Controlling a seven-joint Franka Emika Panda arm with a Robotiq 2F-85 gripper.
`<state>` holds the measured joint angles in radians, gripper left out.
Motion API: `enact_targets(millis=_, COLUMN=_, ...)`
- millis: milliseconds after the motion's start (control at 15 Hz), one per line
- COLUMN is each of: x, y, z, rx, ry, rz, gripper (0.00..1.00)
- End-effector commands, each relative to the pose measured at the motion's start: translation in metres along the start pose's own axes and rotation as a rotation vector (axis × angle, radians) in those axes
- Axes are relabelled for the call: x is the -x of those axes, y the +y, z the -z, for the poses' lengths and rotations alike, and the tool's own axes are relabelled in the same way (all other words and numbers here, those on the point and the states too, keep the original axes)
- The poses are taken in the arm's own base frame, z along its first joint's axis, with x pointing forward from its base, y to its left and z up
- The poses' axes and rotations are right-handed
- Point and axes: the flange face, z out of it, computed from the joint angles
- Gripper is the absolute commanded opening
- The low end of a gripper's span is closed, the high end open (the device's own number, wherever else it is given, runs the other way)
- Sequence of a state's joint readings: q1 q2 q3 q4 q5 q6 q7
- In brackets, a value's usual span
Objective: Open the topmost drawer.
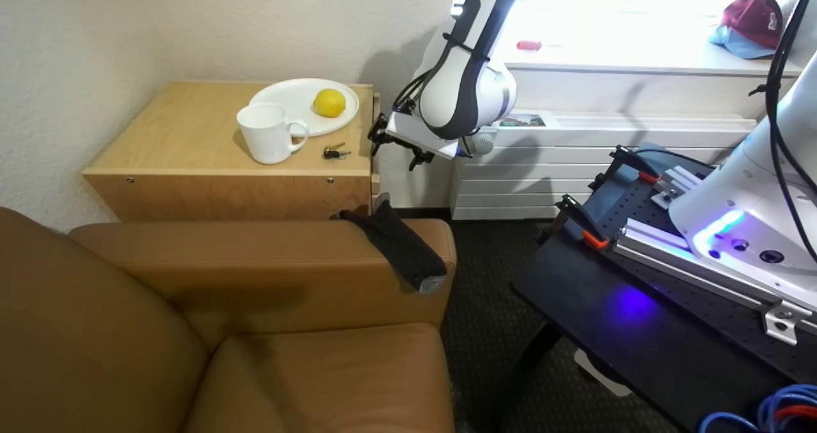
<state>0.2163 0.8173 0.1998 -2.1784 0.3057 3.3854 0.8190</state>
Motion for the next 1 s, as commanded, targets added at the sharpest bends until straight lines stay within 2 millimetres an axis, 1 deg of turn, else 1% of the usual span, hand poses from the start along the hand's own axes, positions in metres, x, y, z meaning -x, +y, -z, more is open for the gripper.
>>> enact_targets(millis=0, x=-0.009, y=0.008, z=-0.003, rx=0.012, ry=0.037, rz=0.0, gripper=1.0)
enact_targets(millis=267, x=-0.012, y=0.013, z=-0.022, rx=0.018, ry=0.054, rz=-0.034, gripper=1.0)
enact_targets(millis=467, x=-0.006, y=0.005, z=-0.032, rx=-0.021, ry=0.043, rz=-0.05, gripper=1.0)
enact_targets(millis=600, x=-0.004, y=-0.002, z=-0.034, rx=-0.048, ry=0.046, rz=-0.053, gripper=1.0)
enact_targets(millis=733, x=-0.004, y=-0.002, z=-0.038, rx=-0.037, ry=0.045, rz=-0.05, gripper=1.0)
enact_targets(millis=933, x=-0.002, y=0.008, z=-0.046, rx=-0.005, ry=0.029, rz=-0.036, gripper=1.0)
